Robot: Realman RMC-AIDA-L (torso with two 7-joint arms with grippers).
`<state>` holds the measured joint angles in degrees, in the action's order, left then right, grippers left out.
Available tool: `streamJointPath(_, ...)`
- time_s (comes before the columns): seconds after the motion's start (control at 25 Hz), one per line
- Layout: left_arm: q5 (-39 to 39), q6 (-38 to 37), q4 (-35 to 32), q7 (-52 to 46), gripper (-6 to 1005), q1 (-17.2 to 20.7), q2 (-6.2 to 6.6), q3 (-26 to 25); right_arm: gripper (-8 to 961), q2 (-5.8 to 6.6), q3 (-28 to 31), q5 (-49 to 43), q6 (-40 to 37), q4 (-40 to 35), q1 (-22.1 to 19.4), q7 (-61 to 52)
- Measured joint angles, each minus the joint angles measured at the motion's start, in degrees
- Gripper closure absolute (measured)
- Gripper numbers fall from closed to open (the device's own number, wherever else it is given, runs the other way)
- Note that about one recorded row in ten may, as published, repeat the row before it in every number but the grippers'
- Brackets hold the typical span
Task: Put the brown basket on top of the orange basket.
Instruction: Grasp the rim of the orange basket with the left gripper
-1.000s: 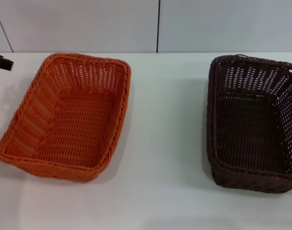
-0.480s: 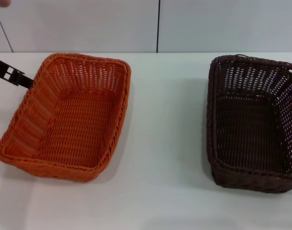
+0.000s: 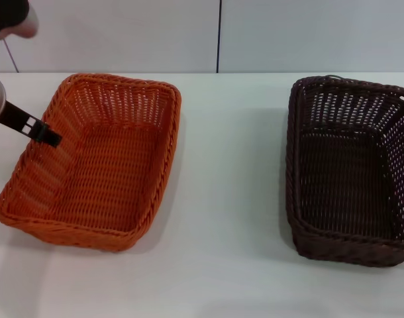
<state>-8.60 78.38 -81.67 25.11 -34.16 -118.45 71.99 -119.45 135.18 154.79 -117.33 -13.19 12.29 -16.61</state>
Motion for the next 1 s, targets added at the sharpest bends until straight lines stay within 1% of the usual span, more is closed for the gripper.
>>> streamJointPath(0.16,-0.02,-1.56,2.66,0.06,204,-0.23,-0.02,0.06,132,-0.08,0.0,-0.1,0.0,0.0,-0.01,0.0)
streamJointPath(0.24,0.0,-3.51,5.15,0.08,205,-0.45,0.01,-0.11,131,-0.08,0.0,-0.11,0.0,0.0,-0.05,0.0)
streamJointPath(0.44,-0.1,-4.33,6.19,0.25,205,-0.52,0.03,-0.05,132,0.02,0.0,-0.12,0.01,0.02,-0.08,0.0)
streamJointPath(0.48,-0.04,-5.43,8.17,0.26,205,-0.83,0.1,-0.08,133,0.05,0.0,-0.19,0.06,0.08,-0.08,0.0)
streamJointPath(0.76,-0.08,-7.36,11.83,0.37,206,-1.77,0.21,-0.18,131,0.09,0.0,-0.63,0.14,0.22,-0.07,0.0)
streamJointPath(1.0,-0.15,-8.84,16.25,0.47,207,-3.63,0.0,0.13,130,0.1,0.0,-0.63,0.28,0.35,-0.07,0.0)
